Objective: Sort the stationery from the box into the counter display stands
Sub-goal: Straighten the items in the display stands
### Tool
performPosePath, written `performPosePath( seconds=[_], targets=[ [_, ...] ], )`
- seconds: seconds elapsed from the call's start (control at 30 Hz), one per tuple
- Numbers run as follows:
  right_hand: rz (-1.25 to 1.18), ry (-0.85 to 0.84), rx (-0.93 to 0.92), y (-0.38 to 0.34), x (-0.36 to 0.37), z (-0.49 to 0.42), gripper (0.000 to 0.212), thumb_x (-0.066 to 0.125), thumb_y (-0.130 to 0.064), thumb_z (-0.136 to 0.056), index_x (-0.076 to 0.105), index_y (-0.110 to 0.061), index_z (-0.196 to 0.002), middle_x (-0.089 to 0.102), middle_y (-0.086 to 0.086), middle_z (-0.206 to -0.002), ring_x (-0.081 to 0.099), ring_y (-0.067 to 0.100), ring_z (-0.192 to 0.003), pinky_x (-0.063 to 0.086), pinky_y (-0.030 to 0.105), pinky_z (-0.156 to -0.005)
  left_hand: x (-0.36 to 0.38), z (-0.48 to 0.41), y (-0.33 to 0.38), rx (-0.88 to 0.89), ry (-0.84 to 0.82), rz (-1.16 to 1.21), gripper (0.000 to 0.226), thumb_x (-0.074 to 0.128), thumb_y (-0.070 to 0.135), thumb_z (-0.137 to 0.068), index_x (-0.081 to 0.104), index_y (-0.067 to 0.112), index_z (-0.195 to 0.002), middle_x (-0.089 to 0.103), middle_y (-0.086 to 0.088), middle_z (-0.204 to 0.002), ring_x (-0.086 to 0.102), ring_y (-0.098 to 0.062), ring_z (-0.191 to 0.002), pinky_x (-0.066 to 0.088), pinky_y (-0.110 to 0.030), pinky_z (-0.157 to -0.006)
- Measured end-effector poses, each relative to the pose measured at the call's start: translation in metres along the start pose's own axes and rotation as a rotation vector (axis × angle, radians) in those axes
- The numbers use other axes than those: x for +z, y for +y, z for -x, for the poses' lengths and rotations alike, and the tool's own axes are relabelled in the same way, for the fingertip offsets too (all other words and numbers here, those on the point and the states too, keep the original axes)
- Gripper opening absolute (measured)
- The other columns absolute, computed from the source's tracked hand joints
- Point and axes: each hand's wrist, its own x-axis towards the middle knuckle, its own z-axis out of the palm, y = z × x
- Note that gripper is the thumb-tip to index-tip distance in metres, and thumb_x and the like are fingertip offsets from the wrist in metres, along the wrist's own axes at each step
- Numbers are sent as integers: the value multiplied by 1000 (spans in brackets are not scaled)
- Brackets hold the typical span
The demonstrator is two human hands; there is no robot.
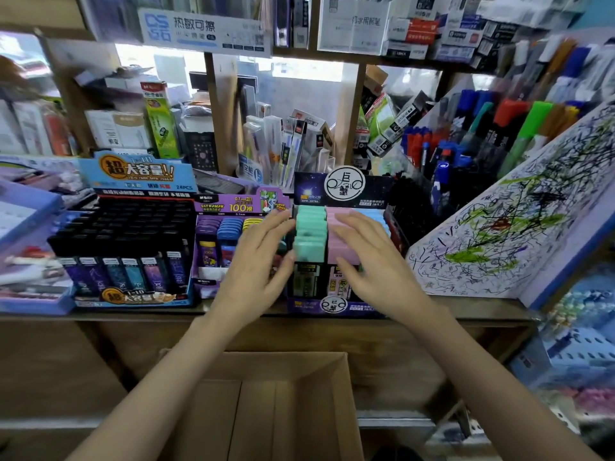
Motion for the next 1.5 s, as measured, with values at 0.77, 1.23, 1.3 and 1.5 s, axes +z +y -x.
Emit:
performPosePath(
  seconds=[0.77, 1.23, 1.3, 1.5],
  targets=[
    [77, -459, -57, -51, 23, -89, 24, 56, -31, -93, 66, -12, -104, 67, 3, -99, 55, 21, -97, 25, 26, -77, -10, 53, -44, -269, -107, -185, 18, 59, 7, -91, 65, 8, -108, 62, -9, -102, 60, -30, -93, 41, -39, -82],
    [128, -232, -79, -48, 33, -71, 32, 65, -33, -86, 59, -20, -115, 51, -1, -106, 37, 16, -103, 29, 29, -86, -27, 59, -39, -321, -197, -9, 18, 55, 10, -93, 65, 10, -107, 60, -5, -104, 57, -21, -98, 40, -36, -88],
    [144, -192, -17, -46, 35, -73, 47, 67, -36, -83, 52, -21, -126, 47, 1, -114, 37, 18, -108, 31, 29, -88, -27, 59, -40, -322, -187, 2, 17, 56, 9, -92, 66, 9, -106, 60, -5, -102, 57, -22, -97, 41, -37, -88],
    [132, -316, 14, -49, 38, -73, 41, 57, -36, -91, 51, -22, -128, 48, -1, -122, 45, 19, -115, 30, 35, -97, -28, 60, -39, -249, -186, -35, 19, 59, 5, -90, 66, 7, -107, 59, -8, -98, 60, -26, -92, 48, -43, -81]
  ],
)
